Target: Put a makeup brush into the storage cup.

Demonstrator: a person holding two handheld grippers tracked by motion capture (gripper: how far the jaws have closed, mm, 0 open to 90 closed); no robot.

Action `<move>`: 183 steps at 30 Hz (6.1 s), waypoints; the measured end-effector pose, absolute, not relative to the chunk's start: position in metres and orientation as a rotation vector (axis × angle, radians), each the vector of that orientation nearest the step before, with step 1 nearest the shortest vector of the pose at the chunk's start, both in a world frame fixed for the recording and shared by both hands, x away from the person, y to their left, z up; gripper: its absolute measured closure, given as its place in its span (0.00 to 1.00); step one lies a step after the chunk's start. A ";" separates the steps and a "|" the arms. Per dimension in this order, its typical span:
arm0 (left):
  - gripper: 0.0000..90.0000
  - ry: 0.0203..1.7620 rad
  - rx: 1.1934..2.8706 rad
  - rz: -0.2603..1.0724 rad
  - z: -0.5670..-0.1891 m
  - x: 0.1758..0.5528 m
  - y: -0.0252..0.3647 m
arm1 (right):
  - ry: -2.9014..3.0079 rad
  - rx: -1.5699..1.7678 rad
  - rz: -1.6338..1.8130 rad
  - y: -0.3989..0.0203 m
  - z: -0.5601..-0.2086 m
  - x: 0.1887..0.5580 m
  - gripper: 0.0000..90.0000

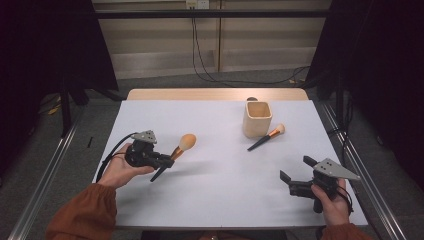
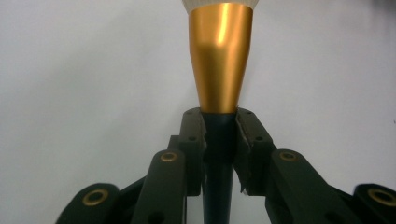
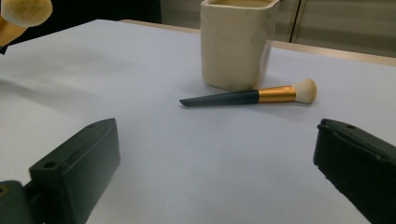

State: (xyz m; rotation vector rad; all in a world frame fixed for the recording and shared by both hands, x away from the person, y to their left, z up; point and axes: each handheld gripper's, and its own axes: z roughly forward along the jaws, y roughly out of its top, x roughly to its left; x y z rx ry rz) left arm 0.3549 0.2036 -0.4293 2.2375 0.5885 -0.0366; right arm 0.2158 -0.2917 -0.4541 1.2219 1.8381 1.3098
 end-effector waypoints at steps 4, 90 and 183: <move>0.83 0.634 2.193 0.005 -0.431 0.352 0.205 | 1.837 1.220 1.309 -0.292 -0.454 0.216 0.00; 0.83 0.552 1.741 0.078 -0.411 0.312 0.124 | 2.022 0.906 1.736 -0.178 -0.396 0.268 0.00; 0.31 0.572 1.787 0.151 -0.432 0.315 0.107 | 2.105 0.880 1.797 -0.140 -0.396 0.307 0.71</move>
